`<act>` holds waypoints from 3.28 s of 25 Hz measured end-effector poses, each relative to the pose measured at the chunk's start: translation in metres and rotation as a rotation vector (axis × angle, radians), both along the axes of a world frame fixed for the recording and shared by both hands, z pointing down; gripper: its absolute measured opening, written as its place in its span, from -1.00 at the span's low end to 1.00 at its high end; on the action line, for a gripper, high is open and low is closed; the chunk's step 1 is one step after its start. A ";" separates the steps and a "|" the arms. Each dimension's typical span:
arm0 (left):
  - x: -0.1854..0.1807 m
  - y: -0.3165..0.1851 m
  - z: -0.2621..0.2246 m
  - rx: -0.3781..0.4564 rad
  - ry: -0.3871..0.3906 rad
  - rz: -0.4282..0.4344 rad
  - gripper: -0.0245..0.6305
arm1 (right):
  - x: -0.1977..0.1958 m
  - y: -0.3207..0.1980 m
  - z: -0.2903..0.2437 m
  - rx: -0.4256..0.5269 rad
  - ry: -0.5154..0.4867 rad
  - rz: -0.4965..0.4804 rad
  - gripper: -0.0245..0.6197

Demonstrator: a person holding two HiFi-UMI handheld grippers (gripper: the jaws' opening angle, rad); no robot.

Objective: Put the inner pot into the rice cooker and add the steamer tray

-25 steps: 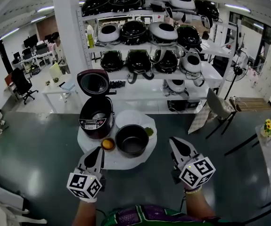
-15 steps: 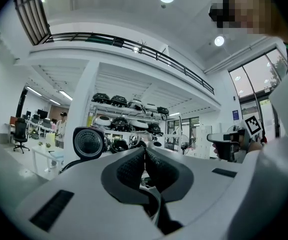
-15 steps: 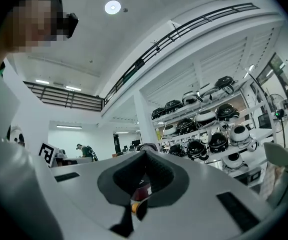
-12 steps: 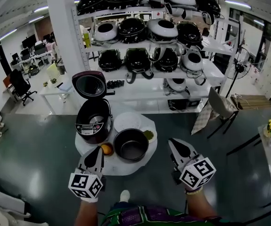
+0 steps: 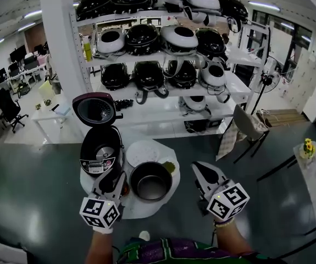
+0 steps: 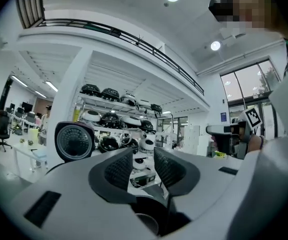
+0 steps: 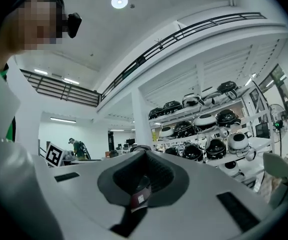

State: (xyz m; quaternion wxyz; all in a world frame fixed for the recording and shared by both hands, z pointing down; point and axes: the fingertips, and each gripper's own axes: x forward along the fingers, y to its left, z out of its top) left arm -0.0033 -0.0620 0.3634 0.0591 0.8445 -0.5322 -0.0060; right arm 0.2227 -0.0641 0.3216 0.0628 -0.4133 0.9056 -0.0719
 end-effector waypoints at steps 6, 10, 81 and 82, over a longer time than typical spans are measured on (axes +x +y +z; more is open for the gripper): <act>-0.006 -0.028 0.018 -0.045 -0.024 0.033 -0.36 | -0.010 -0.019 -0.005 0.021 0.015 0.036 -0.90; -0.012 -0.044 0.040 -0.110 -0.027 0.024 -0.30 | -0.013 -0.029 -0.003 0.023 0.019 0.060 -0.90; -0.022 -0.189 0.373 -0.717 -0.228 0.194 -0.31 | -0.060 -0.134 0.103 -0.212 0.088 0.246 -0.90; -0.022 -0.187 0.374 -0.727 -0.222 0.194 -0.32 | -0.060 -0.134 0.103 -0.214 0.089 0.243 -0.90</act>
